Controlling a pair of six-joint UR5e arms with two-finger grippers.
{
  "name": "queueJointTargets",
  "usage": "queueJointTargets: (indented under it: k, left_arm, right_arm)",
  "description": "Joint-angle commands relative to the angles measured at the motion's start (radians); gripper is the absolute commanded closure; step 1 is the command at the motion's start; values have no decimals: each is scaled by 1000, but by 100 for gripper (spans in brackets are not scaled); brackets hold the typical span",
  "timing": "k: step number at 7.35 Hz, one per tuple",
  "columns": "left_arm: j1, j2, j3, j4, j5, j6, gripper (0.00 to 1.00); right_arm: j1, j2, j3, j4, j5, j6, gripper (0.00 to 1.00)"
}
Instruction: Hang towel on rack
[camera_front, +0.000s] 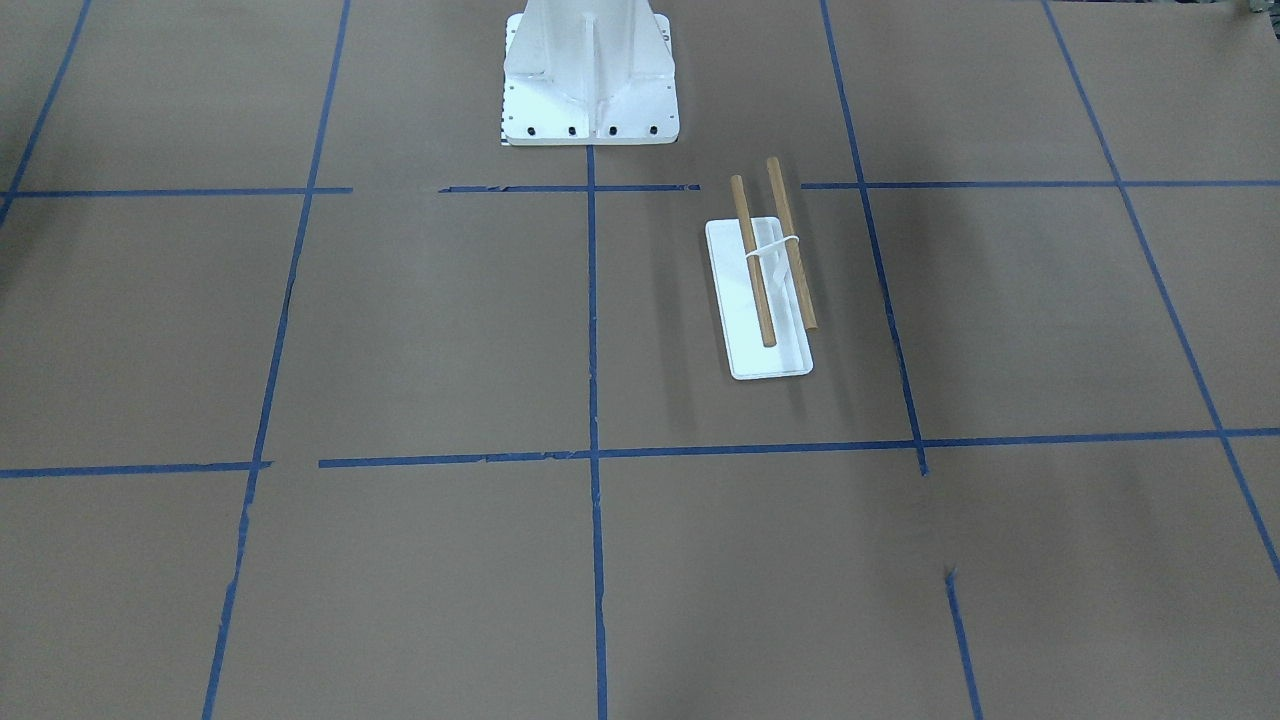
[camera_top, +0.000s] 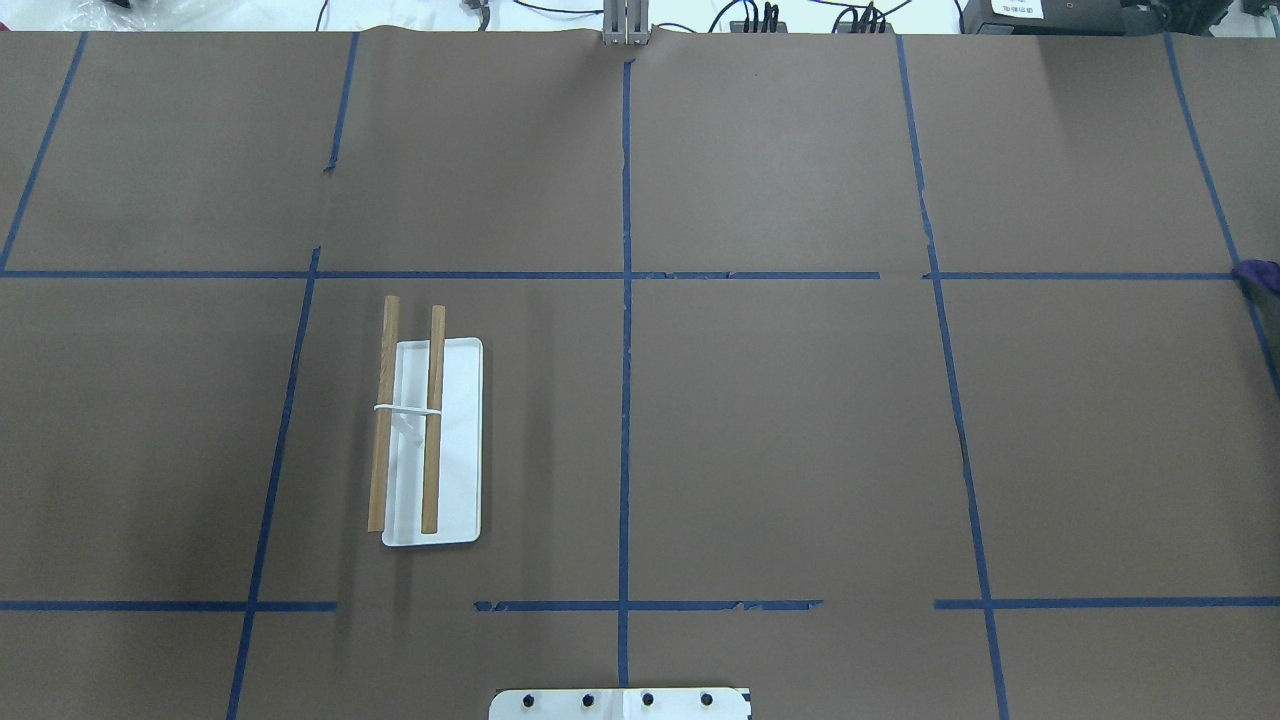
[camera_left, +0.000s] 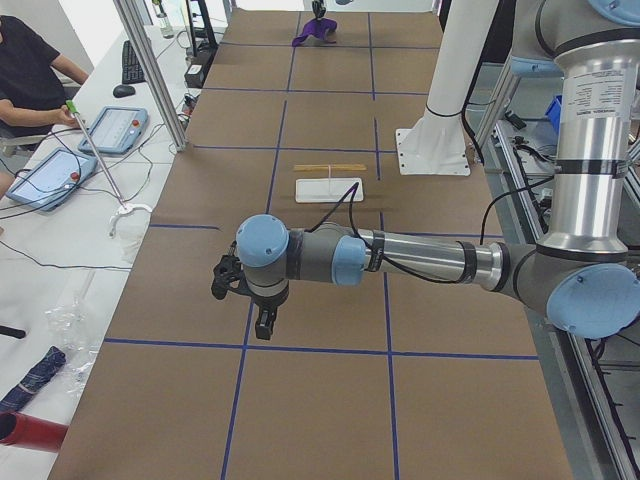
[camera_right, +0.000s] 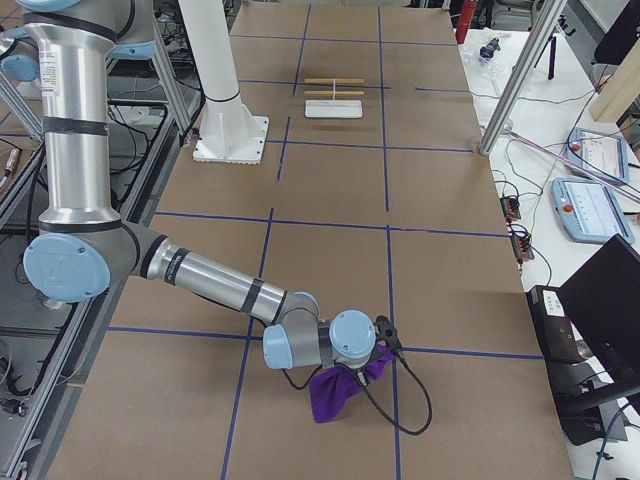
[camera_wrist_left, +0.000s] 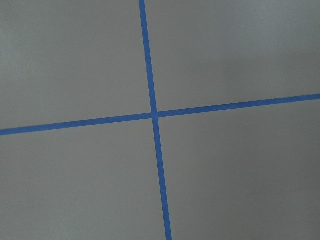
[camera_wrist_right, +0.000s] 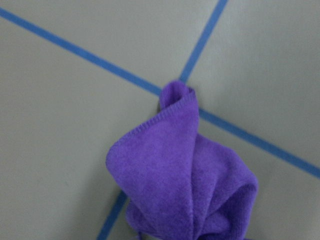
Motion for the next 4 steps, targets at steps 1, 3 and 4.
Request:
queueJointTargets:
  k: [1,3,4]
  left_arm:
    - [0,-2,3,-97,7,0,0]
    - [0,-3,13,-255,11,2,0]
    - [2,-3,25,-383,11,0,0]
  right_arm:
    - [13,66,167,-2,11,230,100]
    - [-30,133,256,9,6,442,100]
    - [-88,158,317,12,0,568,100]
